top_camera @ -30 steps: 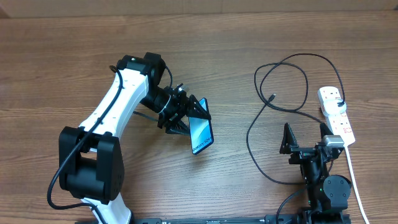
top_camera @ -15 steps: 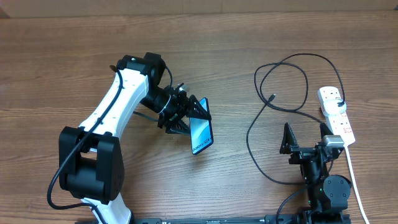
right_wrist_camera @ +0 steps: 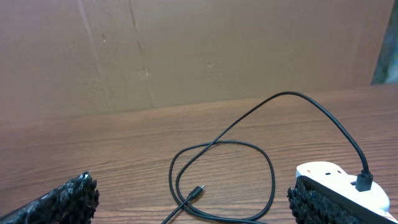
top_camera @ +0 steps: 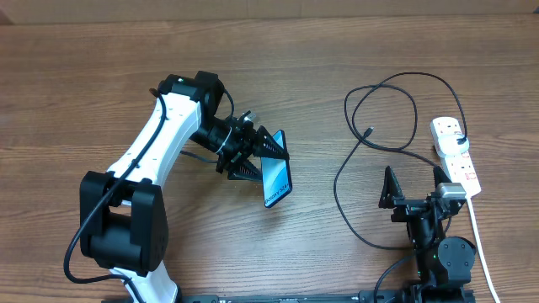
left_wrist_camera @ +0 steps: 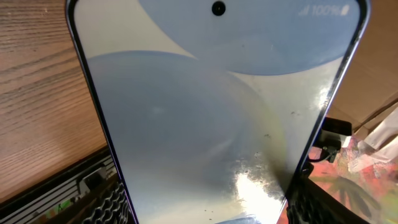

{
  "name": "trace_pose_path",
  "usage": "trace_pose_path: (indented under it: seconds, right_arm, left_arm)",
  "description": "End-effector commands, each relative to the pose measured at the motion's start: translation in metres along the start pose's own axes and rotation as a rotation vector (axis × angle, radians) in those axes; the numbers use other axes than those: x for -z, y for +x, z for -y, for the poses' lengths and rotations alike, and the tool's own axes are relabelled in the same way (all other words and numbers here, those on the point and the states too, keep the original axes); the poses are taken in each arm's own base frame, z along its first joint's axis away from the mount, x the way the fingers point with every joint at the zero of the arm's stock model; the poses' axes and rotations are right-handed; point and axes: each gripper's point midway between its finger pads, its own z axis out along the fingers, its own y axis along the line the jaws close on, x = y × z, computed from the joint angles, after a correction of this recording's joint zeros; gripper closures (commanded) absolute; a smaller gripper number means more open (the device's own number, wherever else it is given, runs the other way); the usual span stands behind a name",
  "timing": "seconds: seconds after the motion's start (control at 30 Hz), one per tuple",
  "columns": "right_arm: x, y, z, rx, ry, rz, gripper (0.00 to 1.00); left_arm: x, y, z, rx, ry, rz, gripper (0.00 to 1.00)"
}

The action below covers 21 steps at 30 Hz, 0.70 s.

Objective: Plug charger to phone and switch on socket
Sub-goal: 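Lift the smartphone upright with the left gripper, tilting it right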

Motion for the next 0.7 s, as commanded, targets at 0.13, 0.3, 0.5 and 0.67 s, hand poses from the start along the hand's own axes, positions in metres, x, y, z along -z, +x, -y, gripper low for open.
trace_pose_path:
  seconds: [0.13, 0.3, 0.5, 0.67]
  right_arm:
    - [0.0, 0.001, 0.002, 0.002, 0.007, 0.008, 0.0]
    - [0.0, 0.001, 0.002, 0.002, 0.007, 0.008, 0.0]
    - [0.0, 0.001, 0.002, 0.002, 0.007, 0.008, 0.0]
    - [0.0, 0.001, 0.002, 0.002, 0.007, 0.008, 0.0]
  left_arm:
    - [0.005, -0.001, 0.015, -0.031, 0.064, -0.004, 0.37]
    - [0.005, -0.005, 0.007, -0.038, 0.016, 0.017, 0.37]
    - [0.006, -0.023, -0.012, -0.03, -0.105, 0.096, 0.37]
    - [0.01, -0.043, -0.017, -0.054, -0.153, 0.175, 0.37]
